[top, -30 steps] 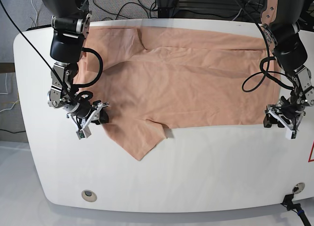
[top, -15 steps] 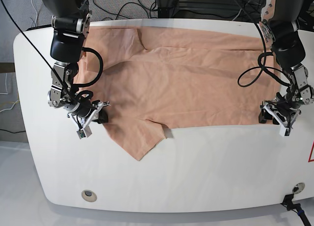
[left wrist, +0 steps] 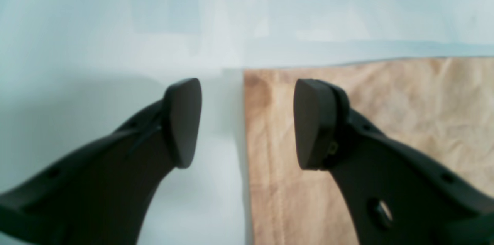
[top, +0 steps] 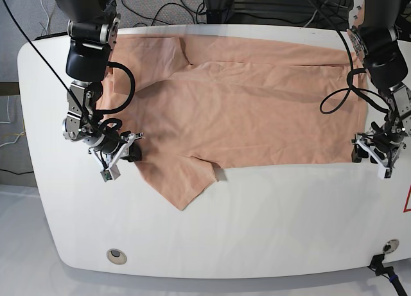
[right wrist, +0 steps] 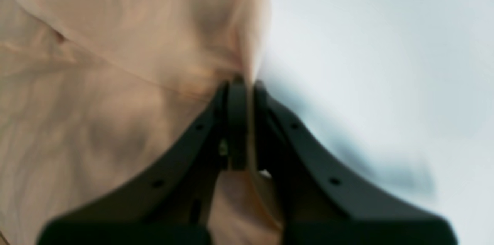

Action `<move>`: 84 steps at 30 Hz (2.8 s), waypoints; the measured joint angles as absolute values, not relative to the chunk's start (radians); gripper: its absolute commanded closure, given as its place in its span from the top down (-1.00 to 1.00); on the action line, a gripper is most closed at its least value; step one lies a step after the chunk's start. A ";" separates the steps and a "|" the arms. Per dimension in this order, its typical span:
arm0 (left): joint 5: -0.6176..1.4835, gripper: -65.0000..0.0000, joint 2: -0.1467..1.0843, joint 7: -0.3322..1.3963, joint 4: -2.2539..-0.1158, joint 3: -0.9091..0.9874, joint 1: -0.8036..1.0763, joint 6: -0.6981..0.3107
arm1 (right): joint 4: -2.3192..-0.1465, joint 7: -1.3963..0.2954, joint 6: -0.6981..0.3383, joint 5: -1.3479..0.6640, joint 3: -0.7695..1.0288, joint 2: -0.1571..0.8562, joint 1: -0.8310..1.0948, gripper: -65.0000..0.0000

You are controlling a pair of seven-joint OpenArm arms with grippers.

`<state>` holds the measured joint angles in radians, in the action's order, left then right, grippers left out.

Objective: Fold the T-shirt properly
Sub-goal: 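Grasp the shirt's opposite edge with both grippers, then lift the grasped edge and fold it over toward the held edge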

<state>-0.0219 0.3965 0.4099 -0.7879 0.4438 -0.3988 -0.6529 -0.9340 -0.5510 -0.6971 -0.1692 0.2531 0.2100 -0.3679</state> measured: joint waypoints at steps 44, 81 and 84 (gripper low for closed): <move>-0.001 -0.69 0.357 0.369 -0.711 0.445 -0.397 -0.693 | -0.934 -0.550 -0.697 -0.169 0.253 0.208 -0.368 -1.00; -0.014 -1.00 0.297 0.475 -1.400 0.442 -0.044 -0.705 | -1.758 -0.993 -0.701 -0.162 0.253 0.202 -0.041 -1.00; -0.007 -1.00 0.294 0.473 -1.454 0.466 -0.004 -0.709 | -1.864 -1.047 -0.699 -0.163 0.253 0.203 0.002 -1.00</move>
<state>-0.0067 0.2935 0.4732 -1.4536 0.4664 -0.0036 -0.7090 -1.8637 -1.0470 -0.6987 -0.1631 0.2531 0.2028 0.0025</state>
